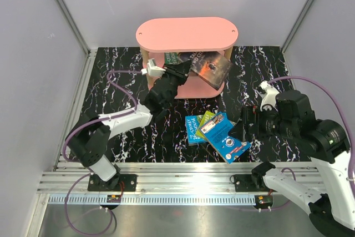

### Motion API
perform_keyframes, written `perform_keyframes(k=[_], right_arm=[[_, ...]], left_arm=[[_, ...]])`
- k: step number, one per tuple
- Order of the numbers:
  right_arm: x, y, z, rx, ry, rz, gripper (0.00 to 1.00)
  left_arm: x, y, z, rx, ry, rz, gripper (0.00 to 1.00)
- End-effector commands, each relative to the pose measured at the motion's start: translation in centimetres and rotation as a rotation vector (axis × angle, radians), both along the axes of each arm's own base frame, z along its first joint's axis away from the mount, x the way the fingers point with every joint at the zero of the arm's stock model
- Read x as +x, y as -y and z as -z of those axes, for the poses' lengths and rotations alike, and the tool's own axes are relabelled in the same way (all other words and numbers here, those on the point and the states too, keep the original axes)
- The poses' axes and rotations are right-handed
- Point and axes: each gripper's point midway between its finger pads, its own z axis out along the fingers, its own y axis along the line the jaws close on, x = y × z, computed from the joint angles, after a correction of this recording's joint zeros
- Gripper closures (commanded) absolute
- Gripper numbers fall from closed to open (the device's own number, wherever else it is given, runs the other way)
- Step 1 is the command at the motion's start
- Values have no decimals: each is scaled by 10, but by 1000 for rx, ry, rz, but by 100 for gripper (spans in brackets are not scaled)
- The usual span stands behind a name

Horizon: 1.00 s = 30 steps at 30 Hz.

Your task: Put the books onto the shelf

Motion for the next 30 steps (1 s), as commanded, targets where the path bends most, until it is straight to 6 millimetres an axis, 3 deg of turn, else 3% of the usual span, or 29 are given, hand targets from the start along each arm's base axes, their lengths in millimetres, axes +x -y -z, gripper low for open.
perform_keyframes(k=[1, 10, 16, 19, 20, 25, 30], right_arm=[[-21, 17, 19, -106, -103, -15, 0], [-14, 14, 23, -121, -113, -13, 0], [-12, 15, 25, -126, -116, -3, 0], [-11, 15, 26, -129, -118, 2, 0], [-11, 15, 27, -128, -119, 6, 0], [-11, 16, 28, -129, -124, 16, 0], [-10, 14, 30, -125, -135, 24, 0]], left_arm=[[-6, -73, -81, -300, 127, -298, 100], [5, -92, -65, -349, 51, -485, 100], [19, -86, -65, -293, 3, -520, 100], [23, -83, -60, -258, -31, -543, 94], [26, -82, -46, -197, -78, -552, 93], [29, -77, -36, -127, -148, -560, 90], [30, -78, -4, -94, -236, -587, 88]])
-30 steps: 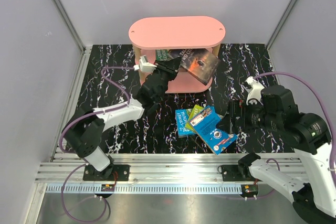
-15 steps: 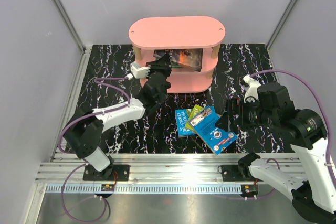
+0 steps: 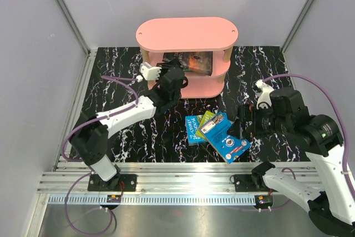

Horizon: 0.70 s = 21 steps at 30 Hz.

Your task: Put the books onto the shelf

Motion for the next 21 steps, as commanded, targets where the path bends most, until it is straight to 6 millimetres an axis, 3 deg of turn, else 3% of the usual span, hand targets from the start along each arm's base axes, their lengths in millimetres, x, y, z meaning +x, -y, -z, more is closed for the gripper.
perform_keyframes(k=[1, 2, 6, 11, 21], right_arm=[[-18, 14, 18, -76, -103, 15, 0], [-18, 14, 18, -73, -104, 18, 0], [-19, 12, 19, -64, -112, 24, 0], [-18, 9, 20, -47, -120, 33, 0], [-21, 11, 23, -44, -142, 55, 0]], left_arm=[[2, -14, -18, -59, 9, -103, 87], [1, -17, -8, -34, -30, -112, 87], [5, -9, -1, -8, -93, -107, 86], [0, -19, 22, -57, -191, -186, 87], [-7, -28, 27, -59, -274, -258, 87]])
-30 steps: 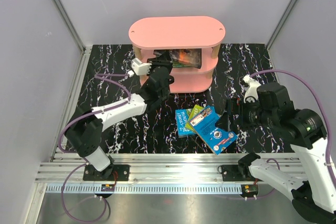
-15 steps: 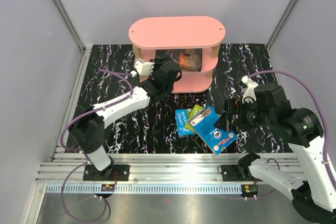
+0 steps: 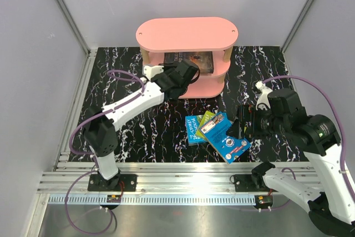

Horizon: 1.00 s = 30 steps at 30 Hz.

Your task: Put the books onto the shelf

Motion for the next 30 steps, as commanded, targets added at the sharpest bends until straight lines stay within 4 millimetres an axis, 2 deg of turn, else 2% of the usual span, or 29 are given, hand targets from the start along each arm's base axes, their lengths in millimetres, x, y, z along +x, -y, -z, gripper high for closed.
perform_keyframes(k=[1, 2, 3, 7, 11, 13, 14, 15, 17, 21, 27, 30], right_arm=[[-19, 11, 15, -54, -93, 15, 0], [-19, 11, 15, -52, -95, 18, 0], [-19, 11, 16, -52, -99, 17, 0], [-18, 9, 16, -42, -106, 22, 0], [-17, 8, 17, -35, -114, 34, 0], [-17, 7, 17, -31, -114, 34, 0], [-17, 7, 17, -28, -115, 41, 0], [-17, 7, 17, -26, -117, 43, 0], [-18, 7, 17, -21, -119, 52, 0], [-19, 8, 17, -18, -120, 63, 0], [-19, 7, 17, -2, -122, 77, 0], [-19, 6, 17, 11, -123, 82, 0]], left_arm=[[-6, -30, -2, 59, -30, -124, 85], [-8, -32, 8, 87, -58, -128, 85], [-7, -28, -1, 72, -59, -123, 85], [-6, -25, 6, 92, -97, -117, 82], [-3, -12, 14, 91, -123, -73, 75], [-1, -9, 21, 101, -156, -81, 67], [-1, -5, 25, 97, -175, -70, 52], [0, -2, 29, 95, -183, -65, 44], [2, 4, 36, 78, -187, -44, 37], [0, 7, 38, 49, -167, -29, 34], [-6, 1, 25, 77, -141, -8, 33], [-10, -6, 14, 82, -97, -4, 28]])
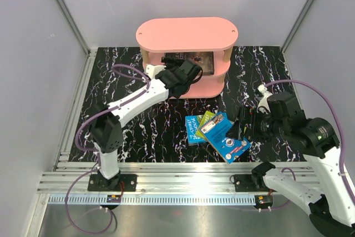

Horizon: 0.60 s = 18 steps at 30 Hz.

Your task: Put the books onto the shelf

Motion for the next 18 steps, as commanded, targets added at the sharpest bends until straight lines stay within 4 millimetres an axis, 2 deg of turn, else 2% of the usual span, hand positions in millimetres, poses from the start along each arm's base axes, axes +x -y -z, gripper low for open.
perform_keyframes(k=[1, 2, 3, 4, 5, 6, 8, 9, 10, 11, 14, 16, 18], right_arm=[[-13, 5, 9, -17, -62, 13, 1], [-13, 5, 8, -12, -59, 15, 0], [-13, 5, 8, -7, -57, 18, 0], [-14, 4, 9, -4, -66, 18, 0], [-14, 4, 9, 2, -61, 19, 0], [-14, 3, 8, 8, -60, 19, 0], [-14, 2, 8, 19, -60, 21, 0], [-15, 2, 9, 20, -63, 22, 0], [-16, 2, 9, 25, -65, 24, 0], [-16, 1, 9, 31, -61, 26, 0], [-18, 0, 9, 44, -63, 26, 0], [-18, 0, 10, 52, -66, 32, 0], [-19, 0, 12, 53, -68, 33, 0]], left_arm=[[-9, -10, -14, -10, 48, 6, 23], [-9, -11, -17, -14, 66, 10, 19], [-13, -20, -16, -14, 77, 11, 16], [-9, -18, -27, -38, 126, 23, 13], [-9, -21, -28, -44, 143, 27, 10], [-8, -27, -38, -59, 172, 29, 9], [-5, -36, -37, -72, 198, 28, 4], [-5, -37, -52, -110, 247, 34, 3], [-7, -41, -45, -89, 239, 38, 2], [-6, -45, -47, -87, 251, 37, 1], [-11, -56, -60, -93, 306, 43, 1], [-17, -65, -79, -109, 355, 45, 1], [-21, -80, -76, -79, 342, 42, 1]])
